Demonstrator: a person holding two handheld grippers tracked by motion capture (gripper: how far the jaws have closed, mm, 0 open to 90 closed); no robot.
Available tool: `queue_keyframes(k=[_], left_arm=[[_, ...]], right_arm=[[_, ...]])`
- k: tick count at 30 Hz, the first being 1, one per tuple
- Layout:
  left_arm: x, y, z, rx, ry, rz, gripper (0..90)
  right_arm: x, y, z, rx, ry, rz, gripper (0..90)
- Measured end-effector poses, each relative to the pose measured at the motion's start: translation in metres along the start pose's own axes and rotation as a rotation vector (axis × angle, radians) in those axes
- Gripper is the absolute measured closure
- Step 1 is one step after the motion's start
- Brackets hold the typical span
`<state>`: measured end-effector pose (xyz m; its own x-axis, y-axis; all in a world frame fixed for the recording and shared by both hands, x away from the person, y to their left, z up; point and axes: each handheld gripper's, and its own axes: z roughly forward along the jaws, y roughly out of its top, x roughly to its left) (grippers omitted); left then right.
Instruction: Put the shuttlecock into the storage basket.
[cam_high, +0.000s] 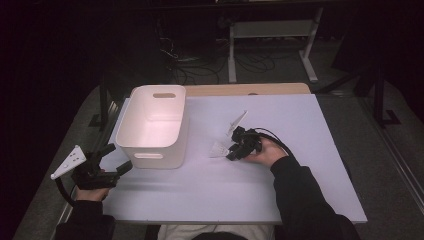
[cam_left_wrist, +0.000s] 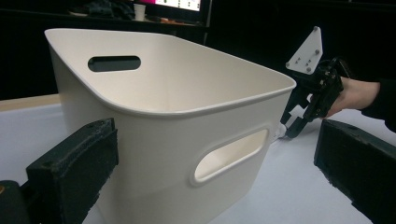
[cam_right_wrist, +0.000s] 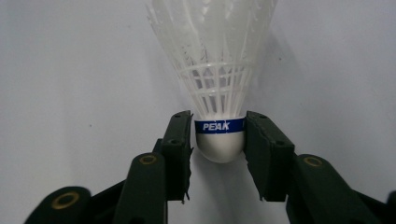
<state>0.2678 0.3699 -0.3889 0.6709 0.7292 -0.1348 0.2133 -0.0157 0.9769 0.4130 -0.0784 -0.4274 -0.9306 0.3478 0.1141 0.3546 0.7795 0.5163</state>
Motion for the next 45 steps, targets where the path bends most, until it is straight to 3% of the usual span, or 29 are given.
queue_keyframes(k=[35,45], left_arm=[[0.0,0.0,0.0,-0.006,0.003,-0.006,0.0],[0.0,0.0,0.0,-0.005,0.003,-0.005,0.0]], right_arm=[[0.007,0.012,-0.04,-0.06,-0.032,-0.02,63.9],[0.008,0.017,-0.04,-0.071,-0.022,-0.027,63.9]])
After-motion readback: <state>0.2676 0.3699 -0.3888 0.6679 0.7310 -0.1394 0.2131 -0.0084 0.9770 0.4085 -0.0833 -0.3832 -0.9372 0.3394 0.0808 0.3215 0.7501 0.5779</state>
